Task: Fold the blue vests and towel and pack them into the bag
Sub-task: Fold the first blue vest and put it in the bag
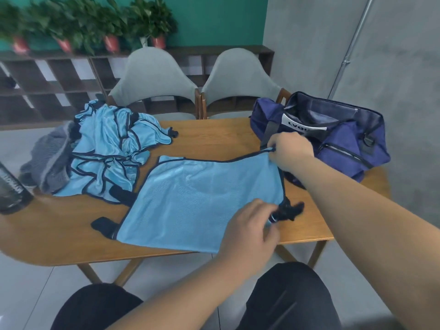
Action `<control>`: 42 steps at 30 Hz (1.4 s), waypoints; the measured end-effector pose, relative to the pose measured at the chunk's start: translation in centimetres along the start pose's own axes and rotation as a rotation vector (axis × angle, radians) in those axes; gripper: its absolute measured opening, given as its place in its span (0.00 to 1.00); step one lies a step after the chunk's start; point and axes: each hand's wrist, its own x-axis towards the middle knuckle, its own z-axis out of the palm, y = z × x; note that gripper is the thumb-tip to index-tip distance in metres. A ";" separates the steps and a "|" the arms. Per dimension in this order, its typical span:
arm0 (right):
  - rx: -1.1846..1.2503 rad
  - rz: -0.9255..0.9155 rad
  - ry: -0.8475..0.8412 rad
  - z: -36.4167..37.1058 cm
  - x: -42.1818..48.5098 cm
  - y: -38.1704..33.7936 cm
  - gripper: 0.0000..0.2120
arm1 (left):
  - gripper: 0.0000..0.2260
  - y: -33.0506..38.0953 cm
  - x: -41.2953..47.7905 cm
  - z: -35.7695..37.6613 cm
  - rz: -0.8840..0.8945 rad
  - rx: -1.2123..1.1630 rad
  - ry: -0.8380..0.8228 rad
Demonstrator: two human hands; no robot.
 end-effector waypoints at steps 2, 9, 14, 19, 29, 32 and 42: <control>0.080 0.013 0.016 -1.8 0.4 -0.1 0.06 | 0.08 1.3 0.5 -1.3 -0.173 -0.155 0.138; 0.746 0.218 -0.028 -3.7 1.3 -4.1 0.04 | 0.07 2.9 0.5 -6.4 -0.624 -0.508 0.458; 1.012 0.295 -0.118 -1.7 2.7 -10.0 0.04 | 0.07 1.3 -1.2 -10.2 -0.737 -0.595 0.608; 1.016 0.272 -0.188 1.5 3.8 -16.8 0.03 | 0.09 -1.2 -3.1 -13.1 -0.823 -0.627 0.733; 1.022 0.237 -0.313 8.5 5.5 -24.1 0.09 | 0.03 -9.4 -5.4 -16.6 -1.079 -0.561 0.850; 0.983 0.135 -0.326 9.8 3.9 -24.3 0.14 | 0.02 -11.4 -6.2 -16.8 -1.132 -0.505 0.854; 0.602 -0.126 0.000 11.4 -2.6 -17.8 0.18 | 0.11 -14.4 -2.9 -15.7 -1.081 -0.424 0.759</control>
